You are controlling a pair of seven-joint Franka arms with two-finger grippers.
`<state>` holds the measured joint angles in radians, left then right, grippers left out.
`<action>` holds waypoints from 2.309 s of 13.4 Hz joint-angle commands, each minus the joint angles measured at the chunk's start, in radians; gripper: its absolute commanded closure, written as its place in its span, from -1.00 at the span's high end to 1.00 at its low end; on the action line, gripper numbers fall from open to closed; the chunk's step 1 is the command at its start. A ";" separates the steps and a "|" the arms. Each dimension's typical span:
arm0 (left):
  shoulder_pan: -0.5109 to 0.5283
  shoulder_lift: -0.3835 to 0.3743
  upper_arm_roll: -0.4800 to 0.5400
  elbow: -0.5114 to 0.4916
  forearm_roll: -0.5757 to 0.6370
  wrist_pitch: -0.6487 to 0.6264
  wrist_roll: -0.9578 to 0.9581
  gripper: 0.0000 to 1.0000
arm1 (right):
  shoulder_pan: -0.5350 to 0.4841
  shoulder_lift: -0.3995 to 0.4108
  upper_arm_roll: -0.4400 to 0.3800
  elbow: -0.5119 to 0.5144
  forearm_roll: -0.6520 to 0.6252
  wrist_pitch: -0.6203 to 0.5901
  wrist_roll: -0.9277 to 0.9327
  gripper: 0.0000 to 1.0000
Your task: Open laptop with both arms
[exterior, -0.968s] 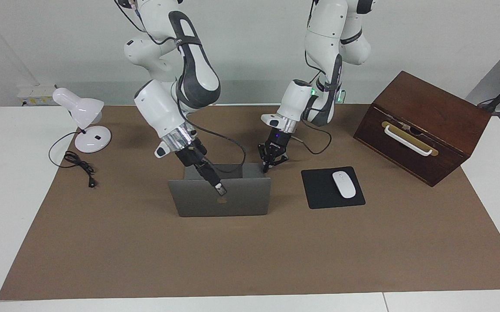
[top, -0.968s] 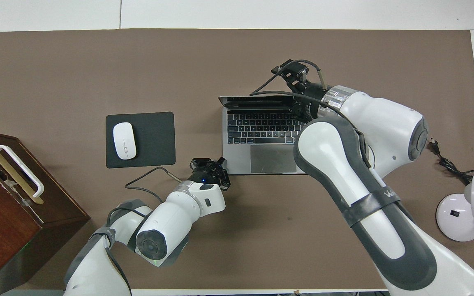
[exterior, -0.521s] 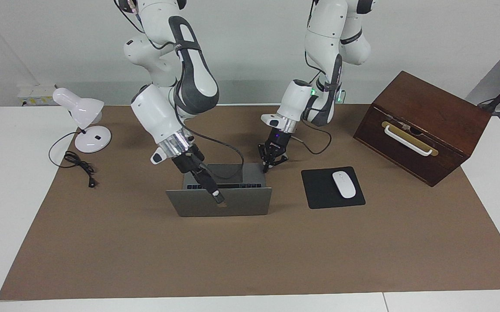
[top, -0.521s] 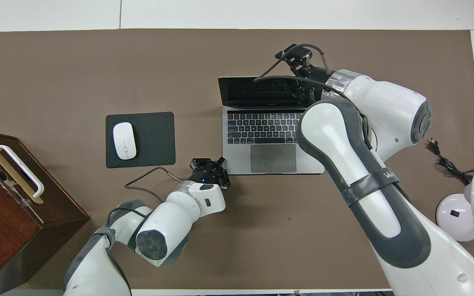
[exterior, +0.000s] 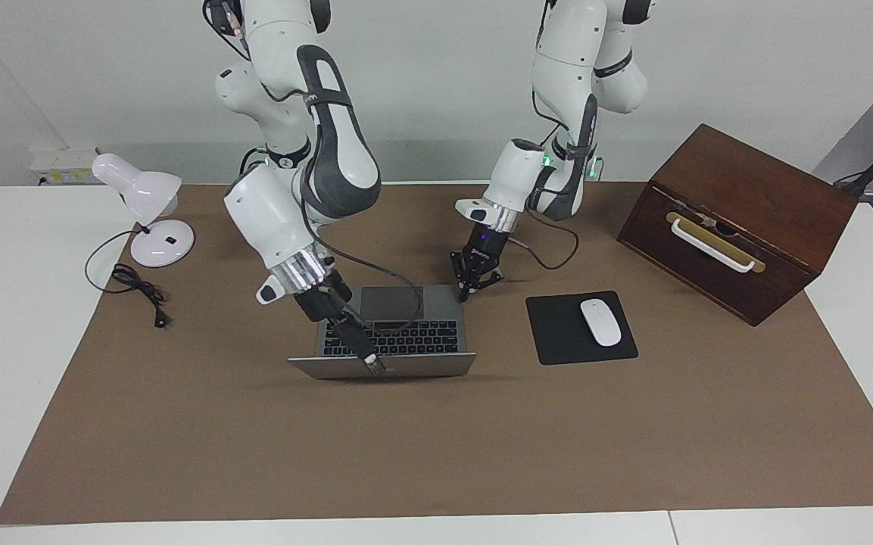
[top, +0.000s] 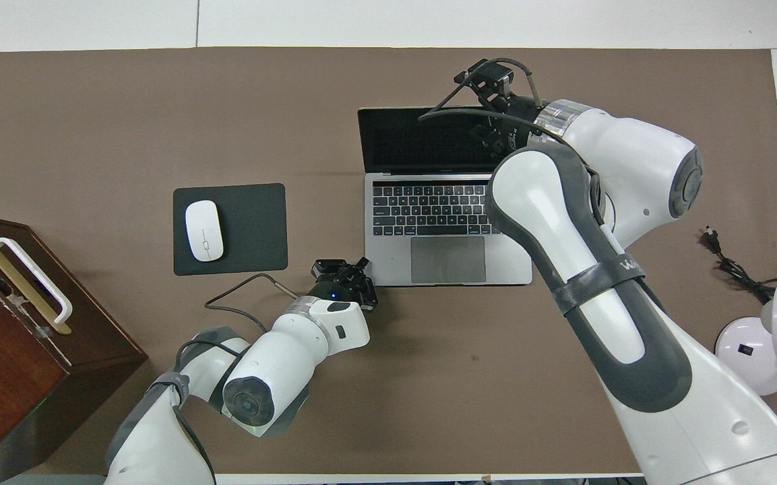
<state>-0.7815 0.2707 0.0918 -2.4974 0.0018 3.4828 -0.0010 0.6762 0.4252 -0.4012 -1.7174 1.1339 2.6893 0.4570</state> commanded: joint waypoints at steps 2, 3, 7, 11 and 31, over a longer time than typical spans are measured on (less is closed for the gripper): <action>-0.051 0.030 0.003 0.003 -0.005 0.022 -0.007 -1.00 | -0.017 0.035 -0.004 0.045 0.014 -0.040 -0.038 1.00; -0.051 0.030 0.003 0.003 -0.005 0.022 -0.007 -1.00 | -0.017 0.033 -0.004 0.045 0.018 -0.040 -0.040 1.00; -0.051 0.030 0.003 0.003 -0.005 0.022 -0.007 -1.00 | 0.011 -0.020 -0.005 -0.011 0.021 -0.069 -0.005 1.00; -0.051 0.030 0.003 0.003 -0.005 0.022 -0.007 -1.00 | 0.014 -0.092 -0.014 -0.030 -0.006 -0.152 0.086 1.00; -0.018 -0.077 0.005 -0.069 -0.005 0.021 -0.030 -1.00 | -0.563 -0.282 0.344 0.303 -0.756 -0.939 0.071 1.00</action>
<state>-0.7825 0.2364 0.0871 -2.5261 0.0011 3.4940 -0.0190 0.2314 0.1493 -0.1553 -1.4581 0.4408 1.8201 0.6110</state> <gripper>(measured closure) 0.991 0.000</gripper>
